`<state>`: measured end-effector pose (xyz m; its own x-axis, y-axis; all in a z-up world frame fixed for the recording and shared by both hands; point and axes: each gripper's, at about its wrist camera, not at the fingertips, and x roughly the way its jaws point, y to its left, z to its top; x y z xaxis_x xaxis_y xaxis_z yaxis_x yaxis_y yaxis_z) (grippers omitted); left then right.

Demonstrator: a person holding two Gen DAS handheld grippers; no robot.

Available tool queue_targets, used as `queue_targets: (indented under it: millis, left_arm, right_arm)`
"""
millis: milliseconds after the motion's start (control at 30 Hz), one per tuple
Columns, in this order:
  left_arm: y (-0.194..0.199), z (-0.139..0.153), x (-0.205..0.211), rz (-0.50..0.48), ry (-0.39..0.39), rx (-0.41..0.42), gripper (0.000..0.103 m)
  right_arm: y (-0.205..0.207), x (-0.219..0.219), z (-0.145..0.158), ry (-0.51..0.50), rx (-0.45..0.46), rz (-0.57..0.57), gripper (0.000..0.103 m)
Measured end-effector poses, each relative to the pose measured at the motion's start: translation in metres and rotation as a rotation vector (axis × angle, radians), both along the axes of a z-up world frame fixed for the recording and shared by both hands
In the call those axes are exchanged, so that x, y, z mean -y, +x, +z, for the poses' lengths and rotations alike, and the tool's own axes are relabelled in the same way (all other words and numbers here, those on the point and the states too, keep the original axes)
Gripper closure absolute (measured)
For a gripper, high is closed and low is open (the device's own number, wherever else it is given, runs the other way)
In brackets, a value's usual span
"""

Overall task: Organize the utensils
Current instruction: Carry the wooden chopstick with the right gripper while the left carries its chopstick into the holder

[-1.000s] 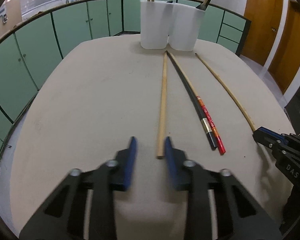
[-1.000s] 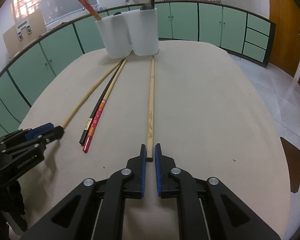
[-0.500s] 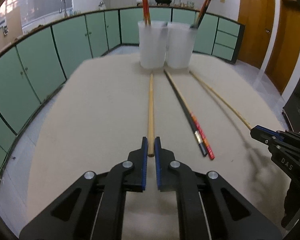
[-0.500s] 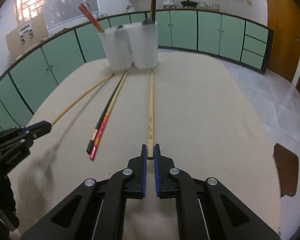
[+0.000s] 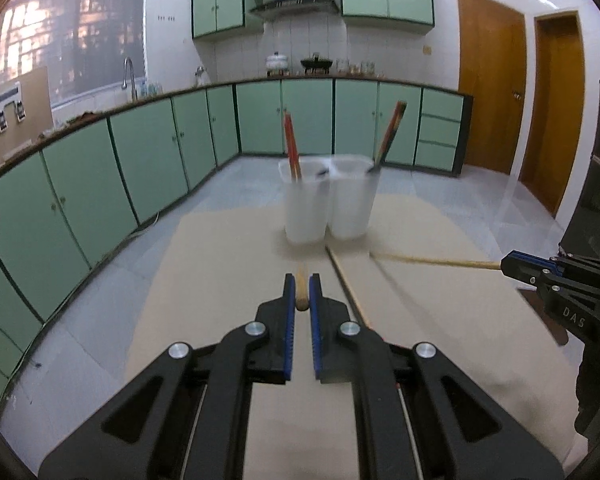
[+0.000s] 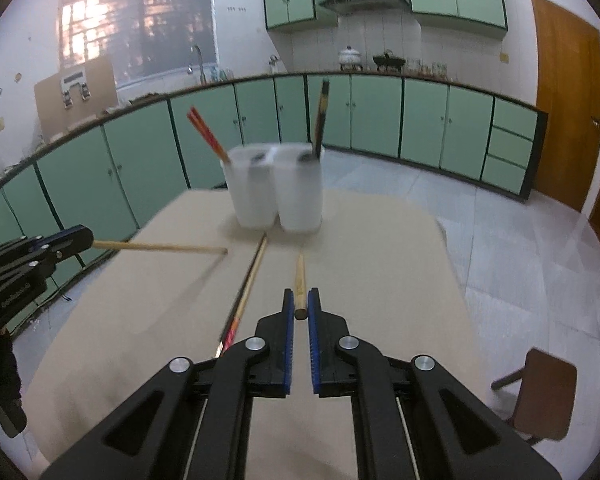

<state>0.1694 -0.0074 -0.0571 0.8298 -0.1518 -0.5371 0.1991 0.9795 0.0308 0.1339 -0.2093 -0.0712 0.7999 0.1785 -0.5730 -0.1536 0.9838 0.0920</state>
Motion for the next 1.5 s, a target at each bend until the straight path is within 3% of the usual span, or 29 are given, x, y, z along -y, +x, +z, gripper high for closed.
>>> queue_targets:
  millis: [367,833,1233,1500]
  left_arm:
    - [0.031,0.045,-0.002,-0.069,-0.06,0.074,0.097]
    - [0.052,0.073,-0.001,-0.142,-0.098,0.111,0.097]
    - [0.1,0.149,0.022,-0.189,-0.115,0.316,0.097]
    - [0.142,0.154,0.033,-0.135,-0.097,0.401,0.097]
  right_arm:
    - [0.028,0.003,0.064,0.014,0.066,0.088,0.096]
    - [0.059,-0.007,0.117,0.009,0.082,0.2,0.096]
    - [0.1,-0.019,0.205,-0.049,0.246,0.186,0.096]
    - [0.145,-0.021,0.216,-0.024,0.312,0.146,0.096]
